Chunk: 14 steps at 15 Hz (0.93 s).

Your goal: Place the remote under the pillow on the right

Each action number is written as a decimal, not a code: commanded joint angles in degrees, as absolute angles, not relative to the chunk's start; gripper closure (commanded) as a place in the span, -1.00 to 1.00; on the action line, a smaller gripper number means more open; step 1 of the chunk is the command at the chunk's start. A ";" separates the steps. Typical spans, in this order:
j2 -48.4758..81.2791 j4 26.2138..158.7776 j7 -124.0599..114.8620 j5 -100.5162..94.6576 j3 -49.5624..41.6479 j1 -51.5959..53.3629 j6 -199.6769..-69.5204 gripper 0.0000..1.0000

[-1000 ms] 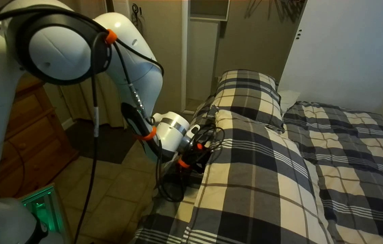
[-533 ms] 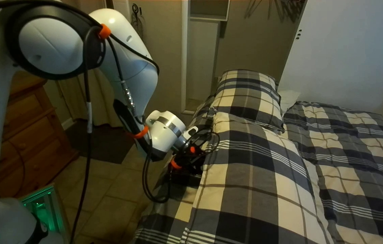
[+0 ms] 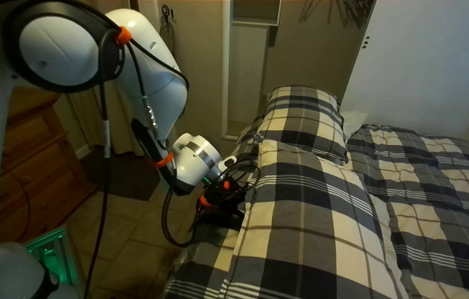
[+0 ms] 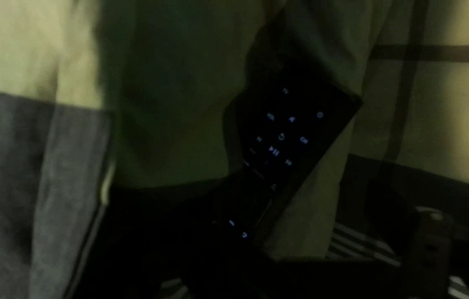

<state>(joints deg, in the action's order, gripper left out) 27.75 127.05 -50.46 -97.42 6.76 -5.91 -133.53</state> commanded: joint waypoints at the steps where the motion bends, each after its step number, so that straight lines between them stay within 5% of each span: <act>1: 26.33 129.31 -50.36 -93.71 5.67 -5.53 -135.56 -0.25; 9: 26.45 129.90 -50.76 -93.81 4.43 -5.70 -140.99 0.92; 14: 27.29 129.39 -51.18 -95.25 3.38 -5.91 -143.11 0.98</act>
<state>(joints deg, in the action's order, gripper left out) 27.75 128.75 -50.60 -94.97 4.64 -5.93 -141.23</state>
